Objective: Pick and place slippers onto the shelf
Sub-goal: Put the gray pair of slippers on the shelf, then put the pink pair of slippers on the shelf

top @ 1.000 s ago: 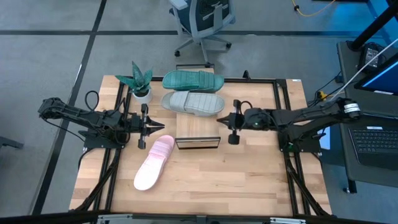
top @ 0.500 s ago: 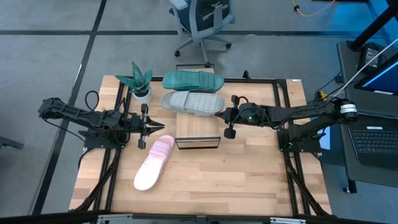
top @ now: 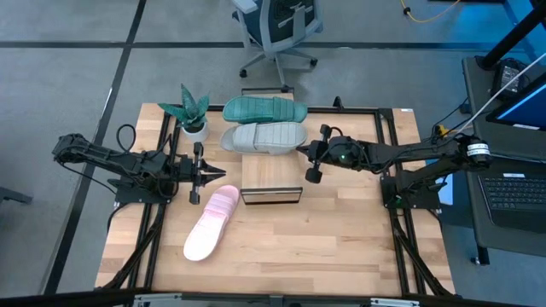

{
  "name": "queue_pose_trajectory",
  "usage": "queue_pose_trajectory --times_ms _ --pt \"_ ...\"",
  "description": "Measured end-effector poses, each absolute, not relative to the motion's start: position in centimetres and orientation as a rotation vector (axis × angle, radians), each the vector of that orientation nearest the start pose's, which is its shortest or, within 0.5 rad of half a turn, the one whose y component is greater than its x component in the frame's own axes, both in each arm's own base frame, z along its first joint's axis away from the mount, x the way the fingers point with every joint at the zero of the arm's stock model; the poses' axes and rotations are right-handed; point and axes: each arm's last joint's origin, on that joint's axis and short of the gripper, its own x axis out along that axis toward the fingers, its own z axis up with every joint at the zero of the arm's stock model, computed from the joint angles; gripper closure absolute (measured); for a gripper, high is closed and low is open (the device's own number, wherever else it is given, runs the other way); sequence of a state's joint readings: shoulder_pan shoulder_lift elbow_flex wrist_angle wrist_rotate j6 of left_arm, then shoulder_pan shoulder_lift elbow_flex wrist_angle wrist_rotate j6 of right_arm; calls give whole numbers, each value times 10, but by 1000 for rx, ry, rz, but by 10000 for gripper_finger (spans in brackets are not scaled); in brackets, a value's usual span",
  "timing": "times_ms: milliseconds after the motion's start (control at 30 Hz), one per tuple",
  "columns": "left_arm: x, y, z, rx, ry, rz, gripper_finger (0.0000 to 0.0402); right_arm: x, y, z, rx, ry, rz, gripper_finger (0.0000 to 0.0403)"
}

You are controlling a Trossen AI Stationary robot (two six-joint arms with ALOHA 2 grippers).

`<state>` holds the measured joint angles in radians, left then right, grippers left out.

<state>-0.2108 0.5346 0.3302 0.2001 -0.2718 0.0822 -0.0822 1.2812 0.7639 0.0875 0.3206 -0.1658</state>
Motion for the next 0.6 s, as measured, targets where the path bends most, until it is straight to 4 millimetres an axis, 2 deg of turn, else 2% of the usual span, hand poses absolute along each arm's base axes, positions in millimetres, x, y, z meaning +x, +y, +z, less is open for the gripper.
queue_pose_trajectory --times_ms 167,267,433,600 --pt "139 -22 247 83 7 61 376 272 -33 248 -209 465 -359 398" --pt "139 -22 247 83 7 61 376 270 -29 250 -197 460 -286 398" --pt "139 -22 246 83 8 61 376 256 -10 276 -183 339 -115 398" --pt "139 -22 246 82 8 61 376 226 9 304 -208 248 -34 397"
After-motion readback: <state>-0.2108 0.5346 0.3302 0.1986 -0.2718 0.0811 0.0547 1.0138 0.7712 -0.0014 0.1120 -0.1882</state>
